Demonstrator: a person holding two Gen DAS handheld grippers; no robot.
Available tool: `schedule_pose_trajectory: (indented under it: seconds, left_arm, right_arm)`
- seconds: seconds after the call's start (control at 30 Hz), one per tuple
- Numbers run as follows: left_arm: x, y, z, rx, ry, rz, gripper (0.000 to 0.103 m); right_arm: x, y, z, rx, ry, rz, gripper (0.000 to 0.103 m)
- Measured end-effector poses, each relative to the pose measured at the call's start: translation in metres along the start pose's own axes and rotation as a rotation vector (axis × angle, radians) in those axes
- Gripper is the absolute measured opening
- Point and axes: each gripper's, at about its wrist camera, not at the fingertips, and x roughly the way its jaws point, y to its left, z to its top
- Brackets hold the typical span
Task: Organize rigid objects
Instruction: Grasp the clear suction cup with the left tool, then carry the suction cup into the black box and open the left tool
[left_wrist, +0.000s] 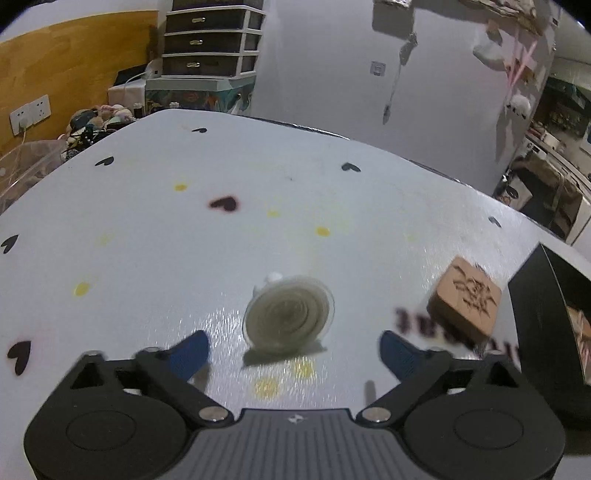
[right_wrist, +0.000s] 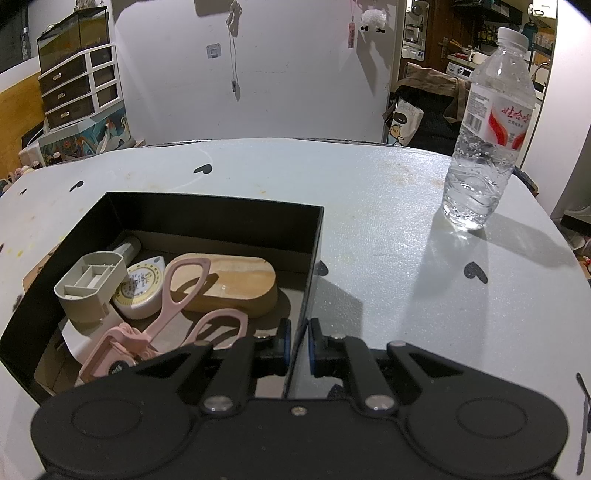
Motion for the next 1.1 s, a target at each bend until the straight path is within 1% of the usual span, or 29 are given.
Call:
schedule_pose_trajectory:
  seconds: [0.17,0.2,0.23,0.3,0.33,0.5,0.6,0.7,0.83,1.0,1.1]
  left_arm:
    - [0.011,-0.002,0.006,-0.023,0.014,0.022,0.076]
    - [0.013,-0.002,0.007,-0.031,0.016,0.022,0.071]
    - [0.014,-0.003,0.007,-0.033,0.008,0.028,0.070]
    - [0.016,-0.006,0.007,-0.021,-0.008,0.047,0.057]
    - [0.016,-0.007,0.007,-0.020,-0.011,0.056,0.054]
    - [0.013,-0.007,0.006,-0.020,-0.015,0.047,0.050]
    - [0.010,-0.005,0.005,-0.027,-0.006,0.022,0.049]
    - [-0.001,-0.012,0.005,-0.025,-0.013,-0.024,0.048]
    - [-0.029,-0.038,0.008,0.017,-0.063,-0.121,0.048]
    - [-0.057,-0.086,0.012,0.105,-0.105,-0.263,0.048]
    - [-0.061,-0.120,0.012,0.163,-0.095,-0.348,0.048]
  right_arm:
    - [0.000,0.000,0.000,0.000,0.000,0.000,0.010]
    - [0.000,0.000,0.000,0.000,0.000,0.000,0.010]
    - [0.000,0.000,0.000,0.000,0.000,0.000,0.010]
    - [0.000,0.000,0.000,0.000,0.000,0.000,0.010]
    - [0.000,0.000,0.000,0.000,0.000,-0.001,0.010]
    - [0.001,0.000,0.000,-0.002,0.001,-0.001,0.010]
    - [0.001,0.000,0.000,-0.002,0.002,-0.001,0.010]
    - [0.001,0.000,0.000,-0.003,0.001,-0.001,0.009]
    - [0.001,0.000,0.000,-0.002,0.001,-0.001,0.009]
    - [0.001,-0.001,0.000,-0.002,0.002,-0.001,0.009]
    - [0.002,-0.002,0.000,-0.002,0.003,0.001,0.009]
